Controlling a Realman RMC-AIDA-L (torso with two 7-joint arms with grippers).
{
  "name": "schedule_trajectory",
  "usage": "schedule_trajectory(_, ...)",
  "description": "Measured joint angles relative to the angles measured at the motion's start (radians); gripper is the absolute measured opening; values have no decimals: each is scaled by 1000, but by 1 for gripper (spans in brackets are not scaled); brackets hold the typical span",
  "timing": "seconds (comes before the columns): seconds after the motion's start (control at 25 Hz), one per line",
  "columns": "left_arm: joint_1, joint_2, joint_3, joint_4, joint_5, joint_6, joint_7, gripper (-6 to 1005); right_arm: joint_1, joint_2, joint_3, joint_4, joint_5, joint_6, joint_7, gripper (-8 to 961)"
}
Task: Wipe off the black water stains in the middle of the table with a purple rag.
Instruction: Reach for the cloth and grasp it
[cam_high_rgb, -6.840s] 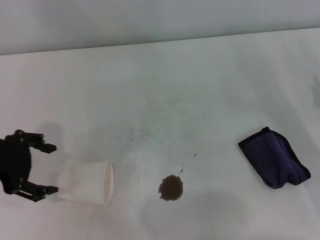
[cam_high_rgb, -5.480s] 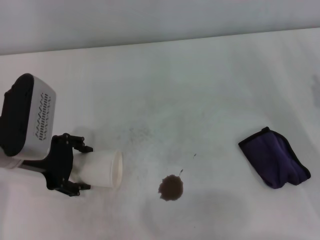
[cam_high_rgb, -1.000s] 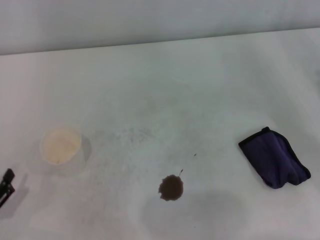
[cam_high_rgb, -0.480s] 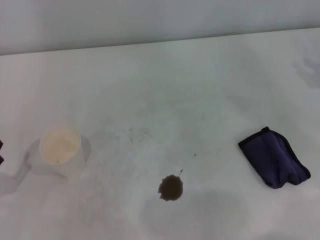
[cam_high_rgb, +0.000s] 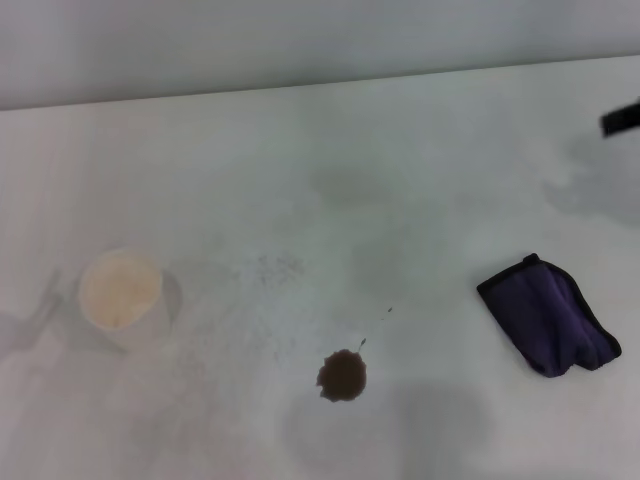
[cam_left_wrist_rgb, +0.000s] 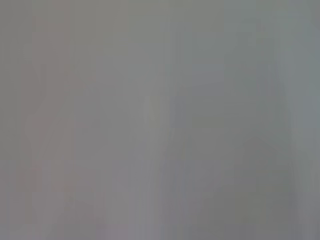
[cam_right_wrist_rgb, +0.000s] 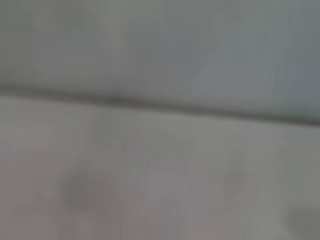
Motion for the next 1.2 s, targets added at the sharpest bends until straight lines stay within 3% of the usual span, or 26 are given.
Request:
schedule_trajectory(0.2,-20,1,0,2,-33,4,0,879,9,2,-319,-53,-174,31,219,430)
schedule_trajectory(0.4,-42,2,0,3,-46,15,4,879,15,8,-472,20,-193,14,337,432)
schedule_trajectory(0.76,-67,3,0,3,-46,64,5,878,4,6,-585,154,-194,-19,418,429)
schedule_trajectory(1.2,-76,6,0,13,-46,79,5,878,31,8,-628,315,-170,-91,428,425)
